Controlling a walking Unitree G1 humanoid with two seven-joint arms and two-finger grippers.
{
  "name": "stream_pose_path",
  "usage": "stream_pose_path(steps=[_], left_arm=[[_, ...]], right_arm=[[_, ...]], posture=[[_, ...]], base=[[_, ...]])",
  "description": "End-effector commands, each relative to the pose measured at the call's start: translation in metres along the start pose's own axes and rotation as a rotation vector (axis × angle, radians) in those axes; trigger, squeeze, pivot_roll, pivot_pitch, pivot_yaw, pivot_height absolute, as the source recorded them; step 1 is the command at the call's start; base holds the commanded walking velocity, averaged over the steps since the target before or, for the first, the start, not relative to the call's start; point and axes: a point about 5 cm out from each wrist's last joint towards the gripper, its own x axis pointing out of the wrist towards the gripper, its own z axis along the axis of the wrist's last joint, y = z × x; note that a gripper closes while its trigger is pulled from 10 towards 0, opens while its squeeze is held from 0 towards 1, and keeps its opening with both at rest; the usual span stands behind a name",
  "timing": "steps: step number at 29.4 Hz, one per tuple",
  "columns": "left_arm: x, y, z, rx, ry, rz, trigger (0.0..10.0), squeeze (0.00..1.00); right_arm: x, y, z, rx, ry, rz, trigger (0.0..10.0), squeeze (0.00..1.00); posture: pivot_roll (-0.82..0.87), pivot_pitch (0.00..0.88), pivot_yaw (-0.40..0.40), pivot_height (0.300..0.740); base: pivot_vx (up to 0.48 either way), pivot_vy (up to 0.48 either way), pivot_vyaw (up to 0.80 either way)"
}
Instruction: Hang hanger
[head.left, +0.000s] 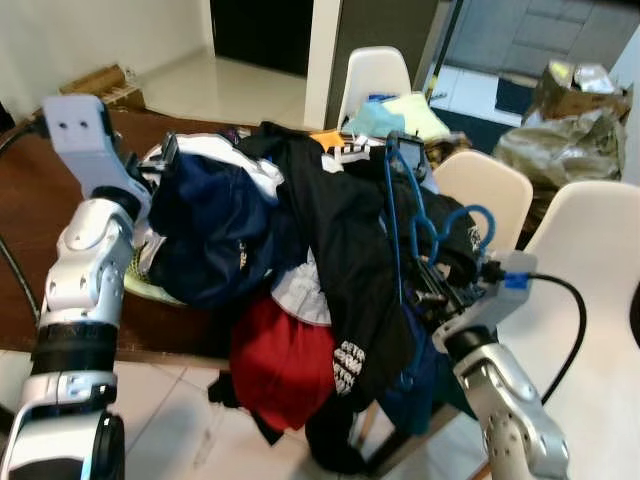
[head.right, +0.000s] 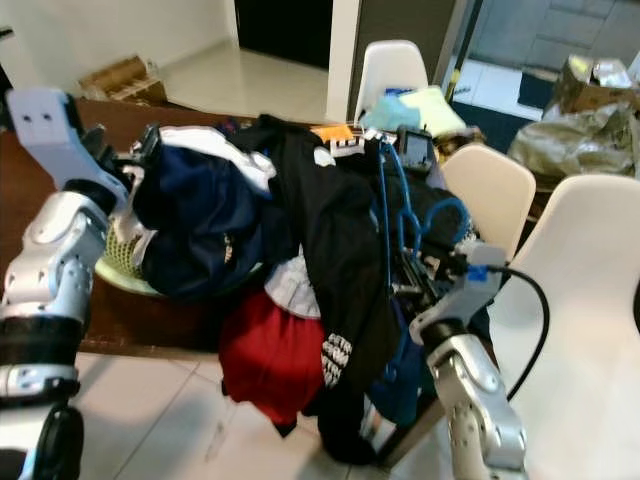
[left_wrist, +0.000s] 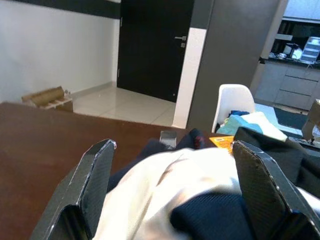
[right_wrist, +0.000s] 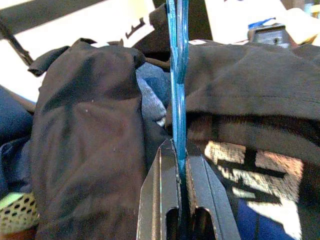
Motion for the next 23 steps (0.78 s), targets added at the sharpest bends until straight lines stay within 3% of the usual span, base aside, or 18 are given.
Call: stream_pose_path(steps=[1,10,14,21,23], left_arm=[[-0.004,-0.004,-0.006,0.012,0.029,-0.015,10.0,0.0],[-0.014,-0.003,-0.017,0.051,0.124,0.053,10.0,0.0],[-0.026,0.012,-0.022,0.07,0.179,0.171,10.0,0.0],[-0.03,0.022,-0.025,0.077,0.2,0.22,10.0,0.0],[-0.034,0.03,-0.034,0.078,0.251,0.256,10.0,0.0]], right_arm=[[-0.001,0.0,-0.005,0.014,0.021,-0.001,10.0,0.0],[-0.001,0.0,-0.006,0.019,0.027,0.001,10.0,0.0],[-0.001,0.0,-0.006,0.022,0.029,0.001,10.0,0.0],[-0.001,0.0,-0.006,0.023,0.029,0.0,10.0,0.0],[-0.001,-0.001,-0.006,0.024,0.029,0.0,10.0,0.0]], posture=[[0.02,0.069,-0.045,0.74],[0.03,0.066,-0.044,0.74],[0.03,0.07,-0.043,0.74],[0.03,0.072,-0.044,0.74],[0.03,0.077,-0.043,0.74]], base=[[0.0,0.0,0.0],[0.0,0.0,0.0],[0.0,0.0,0.0],[0.0,0.0,0.0],[0.0,0.0,0.0]])
